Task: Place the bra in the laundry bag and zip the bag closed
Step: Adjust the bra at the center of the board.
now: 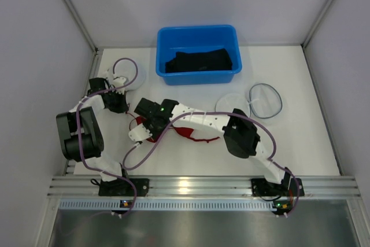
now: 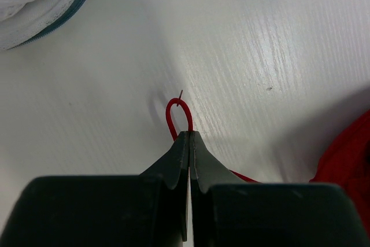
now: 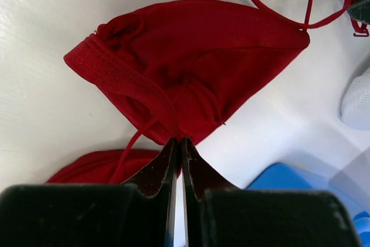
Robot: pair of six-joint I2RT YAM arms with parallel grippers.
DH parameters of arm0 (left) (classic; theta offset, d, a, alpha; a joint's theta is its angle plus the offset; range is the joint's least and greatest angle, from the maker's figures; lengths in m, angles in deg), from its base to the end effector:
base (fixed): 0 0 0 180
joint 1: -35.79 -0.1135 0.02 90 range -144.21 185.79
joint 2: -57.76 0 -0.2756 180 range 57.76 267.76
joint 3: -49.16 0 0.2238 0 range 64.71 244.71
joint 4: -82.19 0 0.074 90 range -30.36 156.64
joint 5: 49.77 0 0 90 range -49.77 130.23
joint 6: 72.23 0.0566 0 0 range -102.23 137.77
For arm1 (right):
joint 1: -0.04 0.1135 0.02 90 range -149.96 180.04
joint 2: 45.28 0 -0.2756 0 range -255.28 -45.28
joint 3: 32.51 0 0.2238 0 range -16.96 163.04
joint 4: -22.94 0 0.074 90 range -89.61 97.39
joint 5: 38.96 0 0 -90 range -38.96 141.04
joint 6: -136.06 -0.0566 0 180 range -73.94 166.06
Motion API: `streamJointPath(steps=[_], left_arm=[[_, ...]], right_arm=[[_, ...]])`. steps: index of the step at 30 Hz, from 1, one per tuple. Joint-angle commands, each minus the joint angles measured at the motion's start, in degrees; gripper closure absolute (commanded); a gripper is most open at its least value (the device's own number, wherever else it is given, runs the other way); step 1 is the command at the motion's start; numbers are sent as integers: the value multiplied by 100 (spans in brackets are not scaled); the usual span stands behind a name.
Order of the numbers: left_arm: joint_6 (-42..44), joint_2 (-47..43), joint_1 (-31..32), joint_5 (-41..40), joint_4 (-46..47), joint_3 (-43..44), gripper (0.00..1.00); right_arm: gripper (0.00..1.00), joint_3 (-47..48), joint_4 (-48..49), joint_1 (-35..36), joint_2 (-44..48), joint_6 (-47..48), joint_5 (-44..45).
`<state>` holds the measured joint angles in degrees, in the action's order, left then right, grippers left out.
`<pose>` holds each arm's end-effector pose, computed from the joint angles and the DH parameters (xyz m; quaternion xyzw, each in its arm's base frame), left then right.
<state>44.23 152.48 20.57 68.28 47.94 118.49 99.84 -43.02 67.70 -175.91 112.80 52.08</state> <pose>0.3037 0.0550 0.1853 0.1548 0.9256 -0.1282 0.3206 0.1834 0.4435 0.2118 -0.8978 0.3796 -0.0071 0.2230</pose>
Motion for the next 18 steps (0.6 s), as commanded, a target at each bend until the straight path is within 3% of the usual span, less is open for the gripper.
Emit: streamJointPath(steps=[1, 7, 8, 11, 18], left_arm=[[-9, -129, -16, 86, 235, -17, 100], [0, -94, -16, 95, 235, -25, 100], [8, -94, -24, 78, 235, -34, 100], [8, -102, -24, 69, 235, -52, 100], [0, -94, -16, -19, 235, -87, 100]], right_arm=[[95, 274, -30, 72, 73, 383, 257], [84, 133, 251, 46, -261, 586, 248], [79, 116, 303, 46, -340, 577, 222], [48, 54, 558, 46, -358, 489, 160], [16, -366, 1384, 46, 238, 50, 90]])
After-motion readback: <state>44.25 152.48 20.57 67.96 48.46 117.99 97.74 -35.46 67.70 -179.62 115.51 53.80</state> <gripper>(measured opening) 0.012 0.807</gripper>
